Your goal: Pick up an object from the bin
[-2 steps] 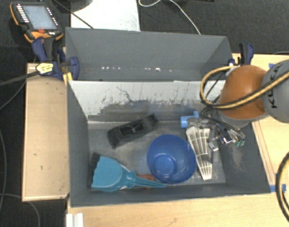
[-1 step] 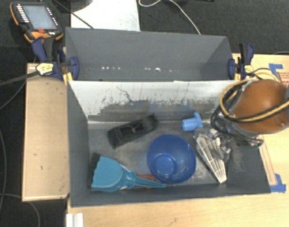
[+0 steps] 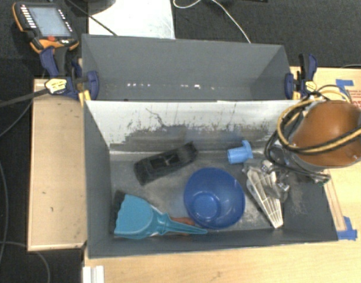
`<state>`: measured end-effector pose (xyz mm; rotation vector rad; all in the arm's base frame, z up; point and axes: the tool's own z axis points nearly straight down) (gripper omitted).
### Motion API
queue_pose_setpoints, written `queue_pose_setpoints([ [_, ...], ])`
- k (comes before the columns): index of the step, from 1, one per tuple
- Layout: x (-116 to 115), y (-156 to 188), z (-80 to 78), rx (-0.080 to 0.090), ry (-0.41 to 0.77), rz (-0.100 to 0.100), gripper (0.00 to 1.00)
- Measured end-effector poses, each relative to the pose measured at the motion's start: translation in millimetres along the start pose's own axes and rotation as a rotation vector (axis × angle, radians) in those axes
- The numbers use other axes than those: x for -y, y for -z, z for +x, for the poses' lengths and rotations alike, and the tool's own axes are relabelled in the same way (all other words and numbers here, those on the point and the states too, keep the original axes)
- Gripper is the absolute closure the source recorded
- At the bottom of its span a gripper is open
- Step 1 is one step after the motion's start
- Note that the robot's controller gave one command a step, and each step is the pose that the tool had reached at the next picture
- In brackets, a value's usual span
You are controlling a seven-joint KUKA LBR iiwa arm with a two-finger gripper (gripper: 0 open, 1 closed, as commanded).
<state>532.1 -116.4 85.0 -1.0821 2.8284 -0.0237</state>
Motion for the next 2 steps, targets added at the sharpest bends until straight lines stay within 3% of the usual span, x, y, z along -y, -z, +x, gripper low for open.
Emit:
queue_pose_setpoints([
  [2,-1.5,3.3,-12.6,-0.029,0.009,-0.017,1.0],
])
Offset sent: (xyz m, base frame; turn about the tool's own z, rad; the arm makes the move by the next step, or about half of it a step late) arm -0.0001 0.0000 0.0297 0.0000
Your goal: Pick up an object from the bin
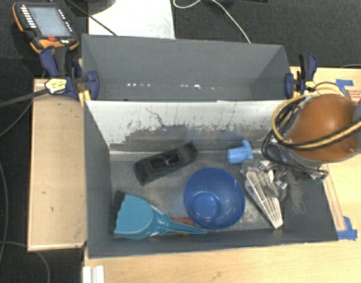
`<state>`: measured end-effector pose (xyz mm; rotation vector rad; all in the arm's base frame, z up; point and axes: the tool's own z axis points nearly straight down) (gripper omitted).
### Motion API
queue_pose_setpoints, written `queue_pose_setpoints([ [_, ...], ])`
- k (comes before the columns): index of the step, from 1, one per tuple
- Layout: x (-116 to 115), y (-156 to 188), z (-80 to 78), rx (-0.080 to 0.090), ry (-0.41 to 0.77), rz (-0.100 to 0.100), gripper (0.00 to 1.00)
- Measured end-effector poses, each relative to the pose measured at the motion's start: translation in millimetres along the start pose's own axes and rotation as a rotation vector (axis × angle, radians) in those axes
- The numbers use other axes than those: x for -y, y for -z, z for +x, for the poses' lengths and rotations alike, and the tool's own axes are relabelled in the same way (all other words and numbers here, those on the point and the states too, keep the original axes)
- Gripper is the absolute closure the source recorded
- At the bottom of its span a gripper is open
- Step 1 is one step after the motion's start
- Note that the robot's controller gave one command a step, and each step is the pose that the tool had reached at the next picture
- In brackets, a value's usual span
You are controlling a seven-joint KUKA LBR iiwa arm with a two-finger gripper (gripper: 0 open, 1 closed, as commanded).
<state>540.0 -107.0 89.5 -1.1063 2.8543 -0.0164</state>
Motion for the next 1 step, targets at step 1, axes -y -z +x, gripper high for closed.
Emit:
queue_pose_setpoints([
  [1,0.0,9.2,2.6,0.013,-0.002,0.005,1.0],
])
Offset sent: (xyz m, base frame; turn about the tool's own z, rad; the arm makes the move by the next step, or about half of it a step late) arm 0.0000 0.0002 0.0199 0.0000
